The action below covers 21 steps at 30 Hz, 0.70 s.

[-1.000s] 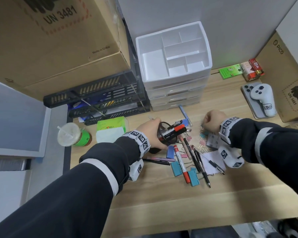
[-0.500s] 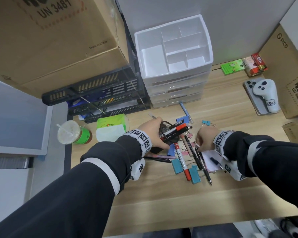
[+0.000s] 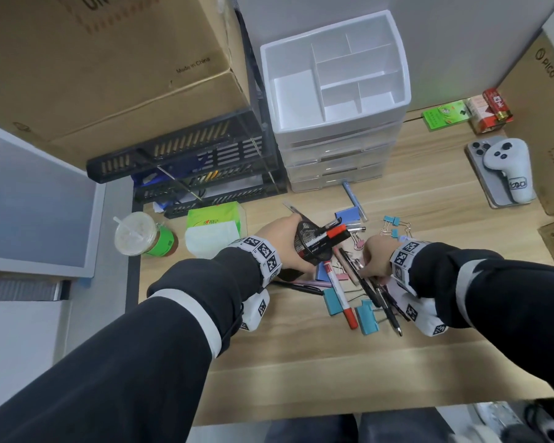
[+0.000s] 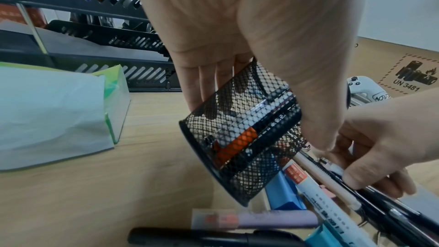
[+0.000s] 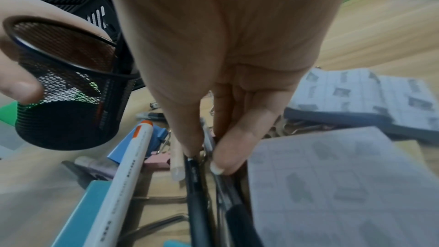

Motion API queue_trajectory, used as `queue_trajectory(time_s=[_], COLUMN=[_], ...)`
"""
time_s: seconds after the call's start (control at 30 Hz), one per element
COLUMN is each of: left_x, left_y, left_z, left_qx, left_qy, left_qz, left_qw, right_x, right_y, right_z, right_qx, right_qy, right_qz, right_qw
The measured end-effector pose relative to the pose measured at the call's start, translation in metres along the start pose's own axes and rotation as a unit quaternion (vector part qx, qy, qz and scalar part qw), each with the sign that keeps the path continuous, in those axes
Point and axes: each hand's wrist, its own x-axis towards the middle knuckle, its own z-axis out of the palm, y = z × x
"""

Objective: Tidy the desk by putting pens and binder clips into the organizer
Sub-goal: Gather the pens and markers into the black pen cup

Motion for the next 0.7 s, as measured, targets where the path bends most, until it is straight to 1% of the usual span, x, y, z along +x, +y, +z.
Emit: queue_trajectory(time_s=[0.13,0.33,0.5,0.7], left_x=[-0.002,-0.002,-0.002,-0.002], left_y=[-0.002,-0.002,0.000,0.000], left_z=[0.003,0.003,0.000,-0.003], left_qx=[0.010,0.015,0.012,0.002], left_qy=[-0.004,-0.009,-0.011,-0.004], left_qz=[-0.002,-0.002,0.006,0.006], left_qw=[1.000,1.000,1.000,1.000], right_x=[-0.004,-0.003,-0.002,-0.002], right_y=[-0.009,-0.012,-0.013,-0.013], right_z=[0.001,0.002,0.007,0.006], right_qx=[-0.008,-0.043,-0.070,-0.022], right_qy=[0.021,0.001,0.009,0.023], right_qz=[0.001,0.012,0.024,0.031], right_qw=[1.000,0.999,0.997,0.999])
